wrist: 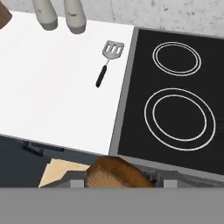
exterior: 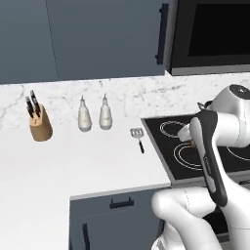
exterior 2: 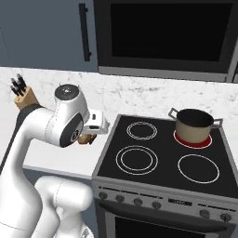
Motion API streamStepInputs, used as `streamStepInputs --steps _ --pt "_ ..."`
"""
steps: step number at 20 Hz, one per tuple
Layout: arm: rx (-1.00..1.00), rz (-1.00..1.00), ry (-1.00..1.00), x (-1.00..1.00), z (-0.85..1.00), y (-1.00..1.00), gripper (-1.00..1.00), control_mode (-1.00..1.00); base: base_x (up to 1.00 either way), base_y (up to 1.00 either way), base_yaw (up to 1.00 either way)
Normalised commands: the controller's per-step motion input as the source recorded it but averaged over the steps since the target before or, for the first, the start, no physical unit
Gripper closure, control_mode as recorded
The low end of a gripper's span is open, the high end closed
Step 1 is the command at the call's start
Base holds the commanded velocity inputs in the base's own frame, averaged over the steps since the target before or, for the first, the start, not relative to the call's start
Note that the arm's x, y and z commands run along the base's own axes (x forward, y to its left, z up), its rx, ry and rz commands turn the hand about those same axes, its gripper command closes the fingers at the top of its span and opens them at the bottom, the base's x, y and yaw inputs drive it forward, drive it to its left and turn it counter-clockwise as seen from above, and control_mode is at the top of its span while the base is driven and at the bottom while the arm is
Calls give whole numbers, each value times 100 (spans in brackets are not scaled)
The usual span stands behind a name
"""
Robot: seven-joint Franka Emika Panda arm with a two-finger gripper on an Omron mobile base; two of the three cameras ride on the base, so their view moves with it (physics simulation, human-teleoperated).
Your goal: Put the lemon and mushroom in the pot. Retrieve the spatula and lightly stir the vegetables in the pot.
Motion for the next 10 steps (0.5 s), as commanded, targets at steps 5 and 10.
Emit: streamStepInputs --steps 5,10 --pt "0 0 0 0 0 0 100 100 -10 -81 0" --pt "0 0 0 0 0 0 100 100 -1 -78 0"
